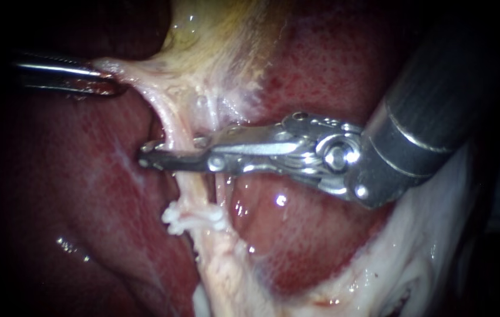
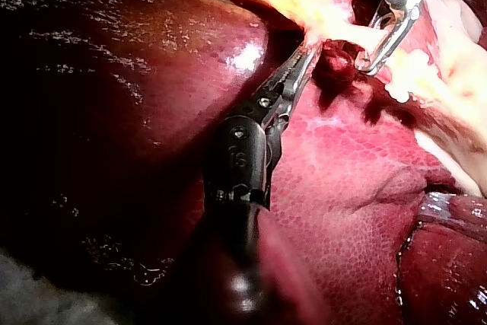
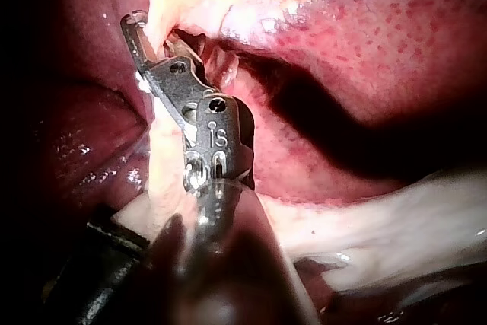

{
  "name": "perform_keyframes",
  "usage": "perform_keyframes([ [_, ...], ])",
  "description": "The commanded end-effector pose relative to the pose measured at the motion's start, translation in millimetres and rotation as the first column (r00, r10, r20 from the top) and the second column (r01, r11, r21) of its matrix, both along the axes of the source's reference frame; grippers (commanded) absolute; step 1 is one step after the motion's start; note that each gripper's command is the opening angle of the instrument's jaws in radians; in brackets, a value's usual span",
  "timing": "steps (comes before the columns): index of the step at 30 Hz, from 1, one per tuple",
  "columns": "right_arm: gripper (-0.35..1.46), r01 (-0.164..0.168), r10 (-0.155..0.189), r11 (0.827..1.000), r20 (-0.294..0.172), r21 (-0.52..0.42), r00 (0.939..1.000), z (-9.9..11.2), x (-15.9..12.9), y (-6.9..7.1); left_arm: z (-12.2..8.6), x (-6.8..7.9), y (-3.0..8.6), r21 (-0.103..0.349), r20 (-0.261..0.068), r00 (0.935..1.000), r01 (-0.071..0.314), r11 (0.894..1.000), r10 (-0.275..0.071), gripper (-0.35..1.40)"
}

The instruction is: Going back third clip left tube

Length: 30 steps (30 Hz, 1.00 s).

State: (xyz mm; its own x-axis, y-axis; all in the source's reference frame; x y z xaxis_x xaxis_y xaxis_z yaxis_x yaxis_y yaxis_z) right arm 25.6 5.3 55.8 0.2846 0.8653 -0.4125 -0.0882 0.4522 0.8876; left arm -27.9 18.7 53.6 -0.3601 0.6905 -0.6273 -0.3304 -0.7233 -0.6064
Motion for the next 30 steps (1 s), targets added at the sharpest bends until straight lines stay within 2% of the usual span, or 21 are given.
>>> perform_keyframes([
  [1, -0.07, 0.005, -0.005, 1.000, -0.004, 0.000, 1.0000, 0.4, 0.2, -0.2, 0.0, 0.0, 0.0, 0.000, 0.000, 1.0000, 0.000, 1.000, 0.000, -0.35],
  [2, 0.14, 0.012, -0.012, 0.999, -0.010, -0.030, 0.9999, 0.8, 0.4, -0.3, 0.0, 0.0, 0.0, 0.000, 0.000, 1.0000, 0.000, 1.000, 0.000, -0.35],
  [5, 0.38, 0.021, -0.022, 0.997, -0.015, -0.077, 0.9996, 2.1, 0.9, -0.6, 0.0, 0.0, 0.0, 0.000, 0.000, 1.0000, 0.000, 1.000, 0.000, -0.35],
  [8, 0.44, 0.022, -0.023, 0.994, -0.014, -0.108, 0.9996, 3.5, 0.9, -0.9, 0.0, 0.1, 0.0, 0.000, 0.000, 1.0000, -0.001, 1.000, 0.001, -0.35],
  [12, 0.49, 0.024, -0.021, 0.986, 0.022, -0.163, 0.9995, 5.1, 0.2, -1.0, 0.1, 0.3, 0.1, 0.005, 0.000, 1.0000, 0.002, 1.000, -0.002, -0.35],
  [14, 0.50, 0.034, -0.028, 0.980, 0.036, -0.194, 0.9990, 5.3, -0.4, -1.0, 0.2, 0.3, 0.1, 0.006, 0.001, 1.0000, 0.002, 1.000, -0.002, -0.35],
  [17, 0.50, 0.055, -0.051, 0.967, 0.022, -0.247, 0.9984, 4.8, -2.0, -1.2, 0.2, 0.4, 0.2, 0.005, 0.001, 1.0000, 0.001, 1.000, -0.001, -0.35],
  [20, 0.50, 0.073, -0.074, 0.948, 0.009, -0.310, 0.9972, 3.4, -4.1, -1.5, 0.2, 0.5, 0.1, 0.005, 0.001, 1.0000, 0.001, 1.000, -0.001, -0.35],
  [23, 0.50, 0.094, -0.105, 0.916, -0.007, -0.389, 0.9944, 1.4, -6.5, -1.5, 0.2, 0.5, 0.2, 0.006, 0.001, 1.0000, 0.001, 1.000, -0.001, -0.35],
  [27, 0.50, 0.104, -0.119, 0.867, -0.001, -0.487, 0.9929, -0.8, -9.9, -1.4, 0.2, 0.6, 0.2, 0.006, 0.001, 1.0000, 0.000, 1.000, 0.000, -0.35],
  [28, 0.50, 0.106, -0.124, 0.850, 0.000, -0.516, 0.9923, -1.3, -10.9, -1.3, 0.2, 0.6, 0.2, 0.006, 0.001, 1.0000, 0.001, 1.000, -0.001, -0.35],
  [30, 0.50, 0.112, -0.127, 0.835, 0.010, -0.539, 0.9919, -1.8, -12.4, -1.1, 0.3, 0.6, 0.2, 0.006, 0.001, 1.0000, 0.000, 1.000, 0.000, -0.35],
])
